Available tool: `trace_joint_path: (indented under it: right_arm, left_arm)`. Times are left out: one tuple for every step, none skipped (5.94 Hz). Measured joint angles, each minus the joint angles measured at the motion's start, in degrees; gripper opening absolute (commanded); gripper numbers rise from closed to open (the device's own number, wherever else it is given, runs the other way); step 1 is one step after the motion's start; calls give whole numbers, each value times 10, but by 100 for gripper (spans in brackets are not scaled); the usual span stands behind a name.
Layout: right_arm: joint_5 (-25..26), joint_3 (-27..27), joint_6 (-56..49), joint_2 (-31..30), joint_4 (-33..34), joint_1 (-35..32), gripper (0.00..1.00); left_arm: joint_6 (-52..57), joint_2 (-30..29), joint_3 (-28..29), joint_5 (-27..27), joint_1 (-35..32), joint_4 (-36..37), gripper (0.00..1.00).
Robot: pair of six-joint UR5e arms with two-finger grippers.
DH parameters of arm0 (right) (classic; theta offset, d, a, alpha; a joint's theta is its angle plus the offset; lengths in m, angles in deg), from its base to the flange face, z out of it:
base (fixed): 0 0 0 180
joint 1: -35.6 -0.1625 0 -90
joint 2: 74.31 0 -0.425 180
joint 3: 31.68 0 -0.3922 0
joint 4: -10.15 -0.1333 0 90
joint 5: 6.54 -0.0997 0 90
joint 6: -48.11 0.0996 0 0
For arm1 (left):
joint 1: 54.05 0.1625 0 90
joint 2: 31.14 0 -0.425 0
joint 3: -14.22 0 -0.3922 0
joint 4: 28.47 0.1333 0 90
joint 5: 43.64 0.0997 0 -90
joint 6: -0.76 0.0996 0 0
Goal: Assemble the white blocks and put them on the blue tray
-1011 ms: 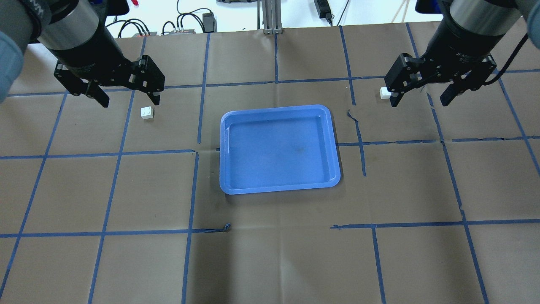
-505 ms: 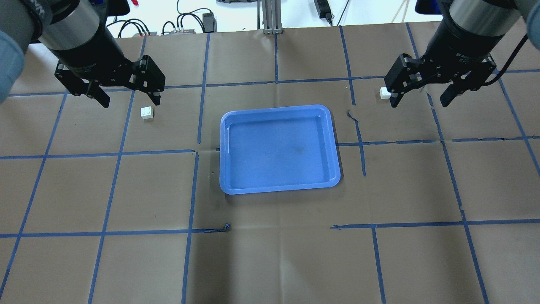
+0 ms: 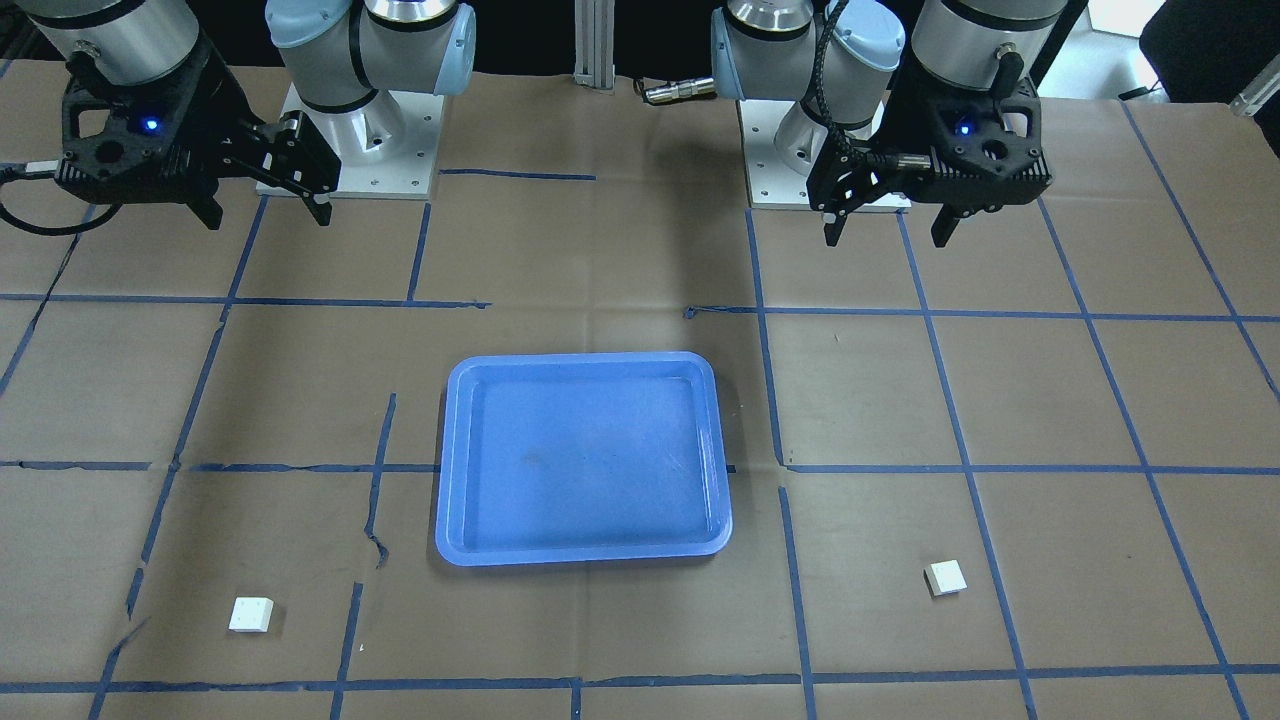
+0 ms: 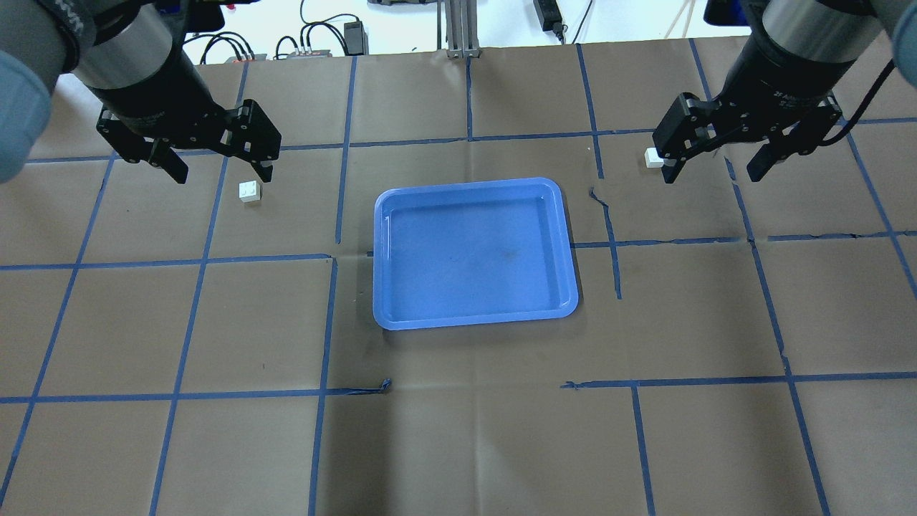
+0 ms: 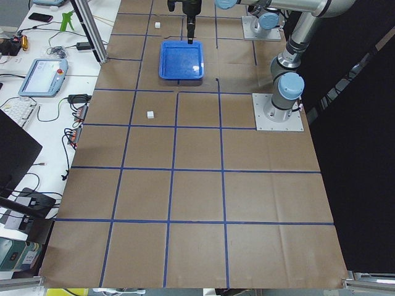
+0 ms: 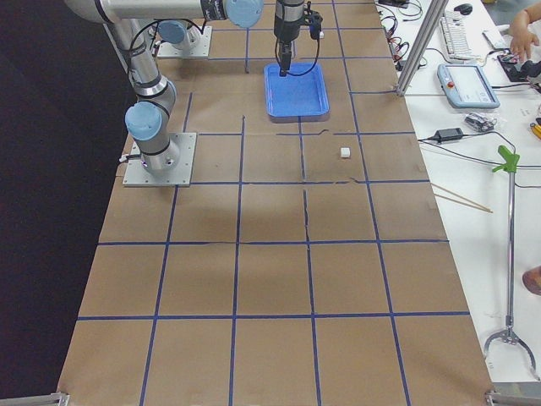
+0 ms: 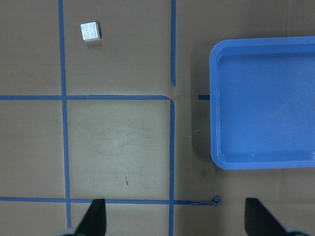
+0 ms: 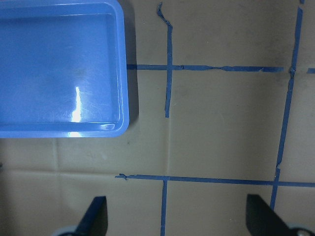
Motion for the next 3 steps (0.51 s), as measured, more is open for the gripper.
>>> trace_joint_path:
  right_arm:
    - [1,1,-44,1,5,1,100]
    - [3,0,-123,2,15,2,100]
    - [5,0,-222,3,24,4,100]
  left_arm:
    - [7,-36,1,2,13,17,99]
    - [12,-87,6,2,38,50,99]
    - [18,-143,10,1,63,103,99]
